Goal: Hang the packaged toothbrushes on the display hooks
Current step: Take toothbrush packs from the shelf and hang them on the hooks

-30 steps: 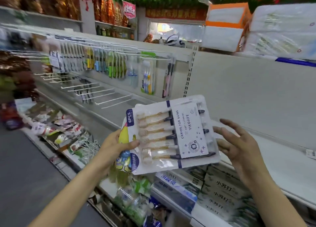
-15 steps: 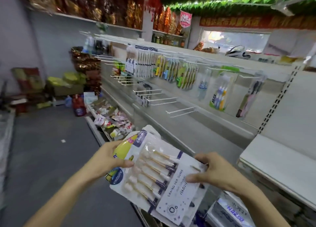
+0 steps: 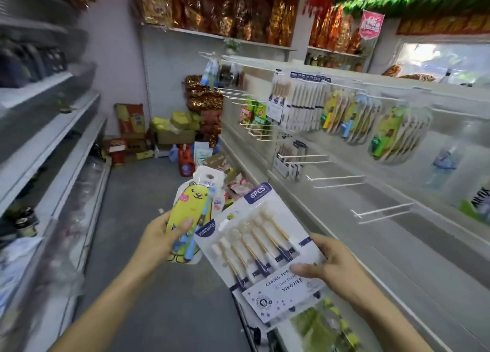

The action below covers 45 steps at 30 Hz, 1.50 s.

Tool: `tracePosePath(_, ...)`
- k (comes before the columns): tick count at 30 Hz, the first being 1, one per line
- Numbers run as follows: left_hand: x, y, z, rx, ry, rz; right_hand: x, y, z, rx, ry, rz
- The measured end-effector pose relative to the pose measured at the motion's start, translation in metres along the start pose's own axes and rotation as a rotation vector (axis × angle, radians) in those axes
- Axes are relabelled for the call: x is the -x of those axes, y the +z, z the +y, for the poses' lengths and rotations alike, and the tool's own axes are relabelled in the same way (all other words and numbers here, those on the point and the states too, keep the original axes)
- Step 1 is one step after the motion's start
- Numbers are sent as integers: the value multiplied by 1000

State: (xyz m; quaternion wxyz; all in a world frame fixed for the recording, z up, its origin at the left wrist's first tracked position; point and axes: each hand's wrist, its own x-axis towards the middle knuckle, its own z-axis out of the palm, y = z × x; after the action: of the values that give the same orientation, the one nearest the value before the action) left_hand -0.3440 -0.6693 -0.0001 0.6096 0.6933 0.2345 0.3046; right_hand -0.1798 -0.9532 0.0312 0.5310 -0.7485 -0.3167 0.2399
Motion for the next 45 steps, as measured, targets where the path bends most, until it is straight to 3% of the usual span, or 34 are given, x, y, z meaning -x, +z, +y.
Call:
tracePosePath(8, -132, -14, -31, 188, -128, 180, -160, 9, 24, -114, -9, 147)
tracePosePath(20, -258, -20, -78, 226, -245, 156, -305, 25, 56, -223, 84, 198)
tracePosePath(26, -334, -28, -108, 195, -259, -18, -368, 44, 71, -254, 168, 285)
tracePosePath(34, -476, -39, -145, 135, -289, -382, -474, 90, 84, -302, 186, 553)
tracePosePath(45, -565, -38, -173, 78, -275, -703, -569, 124, 107, -347, 229, 867)
